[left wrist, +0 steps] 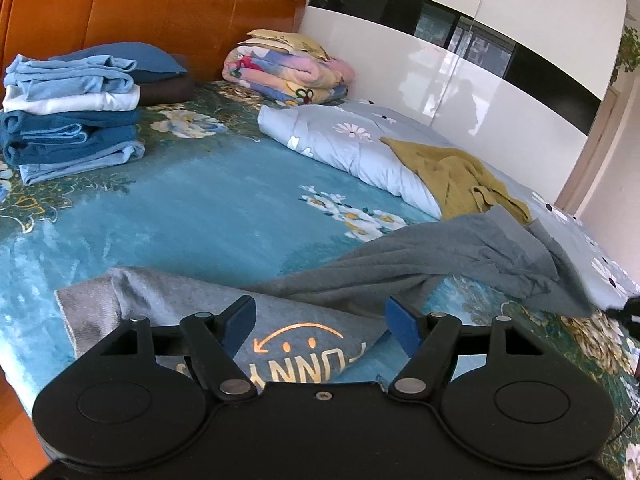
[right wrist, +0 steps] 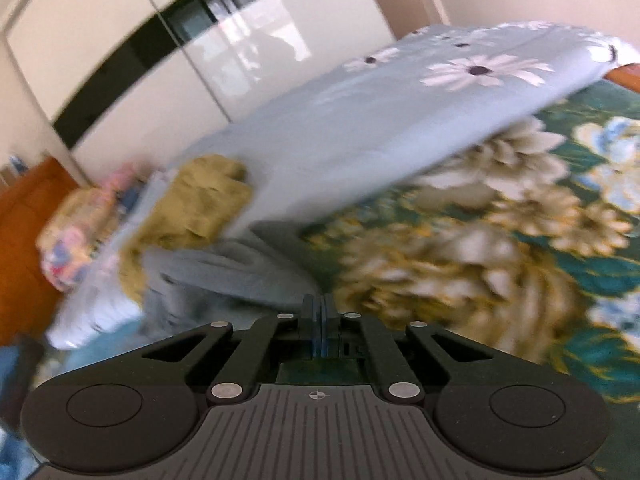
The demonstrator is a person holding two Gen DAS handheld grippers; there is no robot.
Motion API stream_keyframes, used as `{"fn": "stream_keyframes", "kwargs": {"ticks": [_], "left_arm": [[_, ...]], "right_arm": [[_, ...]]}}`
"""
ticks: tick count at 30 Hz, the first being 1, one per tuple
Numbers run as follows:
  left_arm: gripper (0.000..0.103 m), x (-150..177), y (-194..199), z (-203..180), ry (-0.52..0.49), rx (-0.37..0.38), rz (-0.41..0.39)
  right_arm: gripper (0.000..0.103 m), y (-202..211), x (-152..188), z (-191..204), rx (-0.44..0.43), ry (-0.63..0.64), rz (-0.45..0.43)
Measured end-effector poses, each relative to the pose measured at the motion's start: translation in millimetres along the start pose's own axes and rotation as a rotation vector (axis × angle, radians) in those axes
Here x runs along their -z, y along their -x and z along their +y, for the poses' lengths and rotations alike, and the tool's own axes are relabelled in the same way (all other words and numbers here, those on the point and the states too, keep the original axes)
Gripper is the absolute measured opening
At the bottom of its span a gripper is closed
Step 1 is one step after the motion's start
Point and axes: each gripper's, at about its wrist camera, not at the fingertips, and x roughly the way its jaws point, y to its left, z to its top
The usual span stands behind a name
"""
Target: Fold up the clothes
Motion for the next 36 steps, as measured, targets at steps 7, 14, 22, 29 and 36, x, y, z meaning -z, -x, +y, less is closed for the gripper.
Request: {"fn": "stream_keyframes", "kwargs": {"ticks": [7, 14, 22, 29, 36], "left_arm": [[0.070, 3, -13, -12, -0.021, 0.024, 0.031], [0.070, 5, -15, -18, -0.036, 0.025, 0.040], [0.070, 7, -11, -13, -0.023, -0.008, 0.042], [0.070, 9, -10, -12, -0.012, -0.003, 0.042], [0.070, 13, -8, -15, -0.011, 0.018, 0.044]], "right_arm": [[0.002, 7, 1, -5, -0.061, 0.004, 0.021], [0.039, -39, -19, 81, -0.132, 0.187, 0.010], [0.047, -100, -18, 148, 0.087, 0.464, 0.025], [0.005, -90, -28, 131, 0.043, 0.382, 0.042], [0.004, -38, -48, 86, 0.052, 0.253, -0.094]]}}
